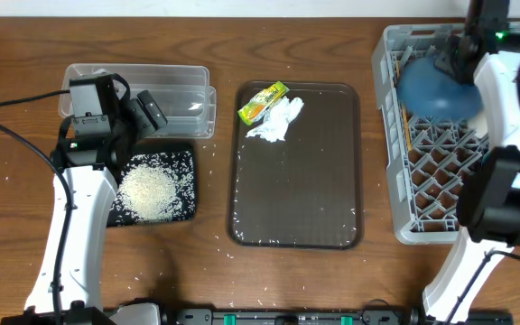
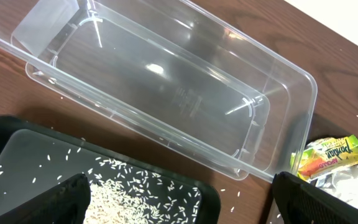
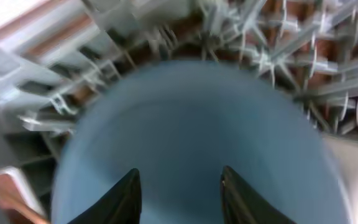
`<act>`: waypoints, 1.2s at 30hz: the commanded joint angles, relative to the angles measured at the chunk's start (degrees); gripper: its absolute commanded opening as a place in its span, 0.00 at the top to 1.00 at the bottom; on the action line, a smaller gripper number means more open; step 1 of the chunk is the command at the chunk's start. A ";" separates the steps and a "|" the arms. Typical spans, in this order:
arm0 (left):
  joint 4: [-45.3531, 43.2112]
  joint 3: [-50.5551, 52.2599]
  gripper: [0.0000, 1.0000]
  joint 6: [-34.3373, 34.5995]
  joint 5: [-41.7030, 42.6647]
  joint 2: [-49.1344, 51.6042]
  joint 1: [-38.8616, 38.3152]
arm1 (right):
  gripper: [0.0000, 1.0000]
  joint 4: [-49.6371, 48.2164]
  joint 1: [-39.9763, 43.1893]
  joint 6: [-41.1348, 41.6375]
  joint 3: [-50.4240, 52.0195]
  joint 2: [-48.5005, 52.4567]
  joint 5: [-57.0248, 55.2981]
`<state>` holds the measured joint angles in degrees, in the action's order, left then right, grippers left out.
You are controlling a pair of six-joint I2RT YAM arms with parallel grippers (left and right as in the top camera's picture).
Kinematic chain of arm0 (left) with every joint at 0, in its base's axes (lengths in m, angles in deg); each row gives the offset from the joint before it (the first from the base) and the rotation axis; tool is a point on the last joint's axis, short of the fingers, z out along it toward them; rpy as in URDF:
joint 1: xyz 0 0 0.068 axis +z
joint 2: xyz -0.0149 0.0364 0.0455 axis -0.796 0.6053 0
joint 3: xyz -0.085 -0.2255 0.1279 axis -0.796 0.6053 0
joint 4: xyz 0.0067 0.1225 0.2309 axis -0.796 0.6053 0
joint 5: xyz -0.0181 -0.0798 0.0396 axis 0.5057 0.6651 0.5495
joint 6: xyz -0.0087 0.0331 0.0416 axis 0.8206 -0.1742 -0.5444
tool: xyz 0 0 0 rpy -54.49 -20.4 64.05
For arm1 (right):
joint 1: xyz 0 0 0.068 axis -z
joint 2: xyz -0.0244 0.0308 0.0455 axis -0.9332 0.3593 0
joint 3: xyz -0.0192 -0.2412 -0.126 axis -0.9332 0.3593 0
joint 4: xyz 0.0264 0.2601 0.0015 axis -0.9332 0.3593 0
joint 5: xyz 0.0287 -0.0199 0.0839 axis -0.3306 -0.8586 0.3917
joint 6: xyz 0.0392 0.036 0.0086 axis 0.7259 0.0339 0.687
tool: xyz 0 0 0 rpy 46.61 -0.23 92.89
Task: Sort waste into correct bins and load items into the dishwasher rack
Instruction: 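Set the plate upright in the rack and open the right gripper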
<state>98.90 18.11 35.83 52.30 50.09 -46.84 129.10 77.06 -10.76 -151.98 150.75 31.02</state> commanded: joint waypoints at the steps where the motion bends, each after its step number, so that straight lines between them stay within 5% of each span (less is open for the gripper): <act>1: 0.02 -0.35 0.04 -0.28 -0.68 -0.46 0.17 | 0.66 2.71 0.50 2.03 -0.07 -0.59 -1.99; 9: 0.02 -0.35 0.04 -0.28 -0.68 -0.46 0.17 | 0.70 10.43 0.20 3.32 -0.07 -7.85 -0.44; 13: 0.02 -0.35 0.04 -0.28 -0.68 -0.46 0.17 | 0.57 9.60 -0.31 3.30 -0.07 -13.92 9.07; 15: 0.02 -0.35 0.04 -0.28 -0.68 -0.46 0.17 | 0.36 9.31 -0.33 3.34 -0.07 -16.11 15.69; 21: 0.02 -0.35 0.04 -0.28 -0.68 -0.46 0.17 | 0.29 6.16 -3.67 -3.45 -0.07 -17.49 31.85; 31: 0.02 -0.35 0.04 -0.28 -0.68 -0.46 0.17 | 0.20 5.81 -22.05 -6.23 -0.04 -8.52 17.05; 36: 0.02 -0.35 0.04 -0.28 -0.68 -0.46 0.17 | 0.18 5.16 -26.71 -1.07 -0.04 -5.73 10.45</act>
<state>98.95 18.11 35.83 52.30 50.09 -46.84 134.58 51.16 -14.52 -151.98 145.07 47.50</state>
